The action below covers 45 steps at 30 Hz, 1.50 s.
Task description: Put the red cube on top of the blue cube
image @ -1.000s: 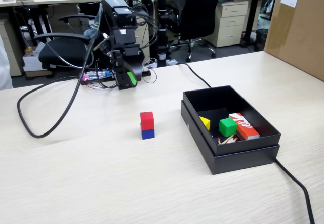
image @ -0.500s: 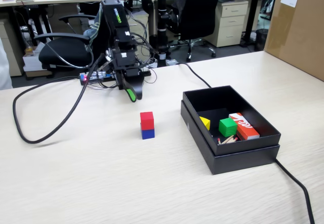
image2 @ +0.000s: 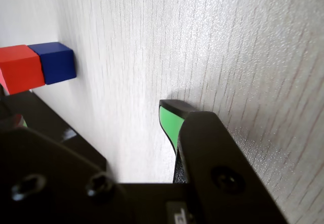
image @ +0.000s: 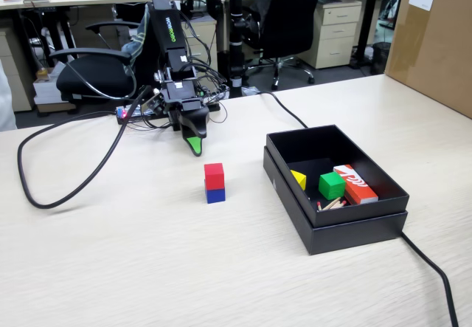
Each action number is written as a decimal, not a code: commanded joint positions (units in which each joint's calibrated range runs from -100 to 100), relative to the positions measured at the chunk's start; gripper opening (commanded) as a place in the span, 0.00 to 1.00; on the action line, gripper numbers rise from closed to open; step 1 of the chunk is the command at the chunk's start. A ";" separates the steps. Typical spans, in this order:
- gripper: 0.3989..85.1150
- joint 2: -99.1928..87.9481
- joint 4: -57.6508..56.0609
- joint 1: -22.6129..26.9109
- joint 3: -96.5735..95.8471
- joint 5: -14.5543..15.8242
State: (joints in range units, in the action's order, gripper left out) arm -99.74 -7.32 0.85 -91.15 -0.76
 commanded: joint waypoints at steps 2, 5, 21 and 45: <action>0.59 -0.26 -1.88 0.00 -2.33 -0.29; 0.59 -0.14 -1.88 -0.49 -2.05 -0.05; 0.59 -0.14 -1.88 -0.49 -2.05 -0.05; 0.59 -0.14 -1.88 -0.49 -2.05 -0.05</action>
